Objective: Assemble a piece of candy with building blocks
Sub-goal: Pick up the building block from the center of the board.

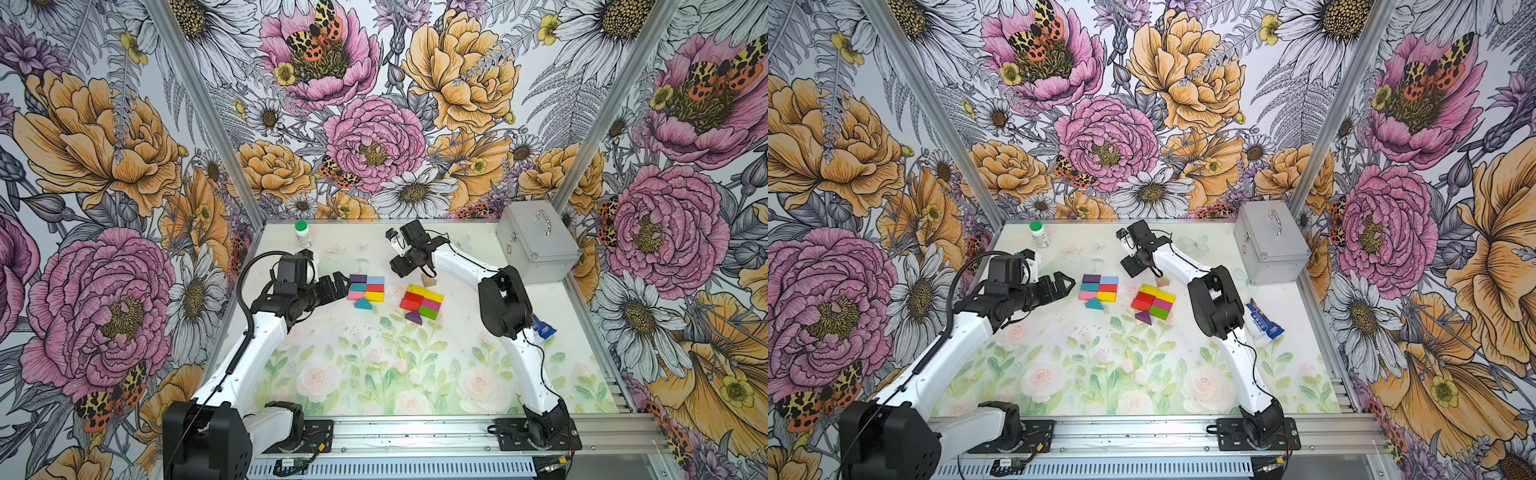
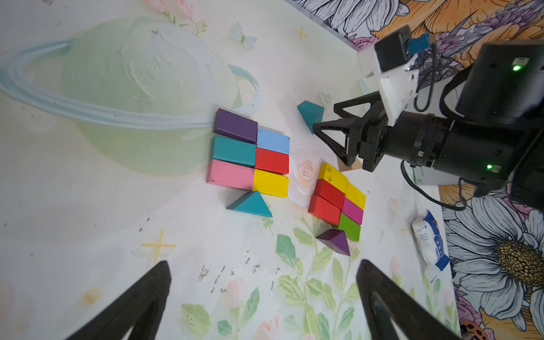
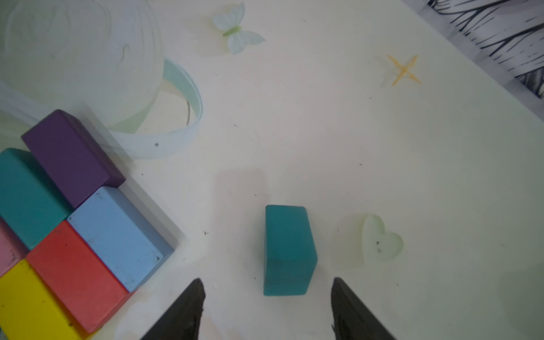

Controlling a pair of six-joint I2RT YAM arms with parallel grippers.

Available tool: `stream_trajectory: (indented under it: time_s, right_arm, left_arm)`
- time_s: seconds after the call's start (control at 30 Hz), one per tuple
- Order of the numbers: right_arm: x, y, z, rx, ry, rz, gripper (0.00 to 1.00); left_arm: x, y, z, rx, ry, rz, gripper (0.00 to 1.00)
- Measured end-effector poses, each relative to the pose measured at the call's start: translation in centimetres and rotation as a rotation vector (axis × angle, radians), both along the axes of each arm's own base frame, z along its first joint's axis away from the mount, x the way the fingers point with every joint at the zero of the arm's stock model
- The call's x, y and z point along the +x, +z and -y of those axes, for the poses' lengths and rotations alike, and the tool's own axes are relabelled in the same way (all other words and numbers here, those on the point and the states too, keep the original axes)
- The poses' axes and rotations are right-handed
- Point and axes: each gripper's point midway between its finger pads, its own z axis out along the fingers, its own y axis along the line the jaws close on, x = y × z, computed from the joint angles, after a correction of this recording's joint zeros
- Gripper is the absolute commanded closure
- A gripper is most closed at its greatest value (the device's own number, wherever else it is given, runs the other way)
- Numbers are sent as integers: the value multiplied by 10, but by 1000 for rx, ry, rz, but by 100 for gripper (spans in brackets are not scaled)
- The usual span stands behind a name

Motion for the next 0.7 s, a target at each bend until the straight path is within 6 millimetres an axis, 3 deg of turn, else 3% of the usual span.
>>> stream_trajectory:
  time_s: [0.3, 0.7]
  right_arm:
    - [10, -27, 4, 31, -47, -62, 33]
    - [23, -13, 3, 36, -58, -35, 33]
  left_arm:
    - [1, -5, 1, 0, -2, -17, 1]
    - [1, -6, 1, 0, -2, -20, 1]
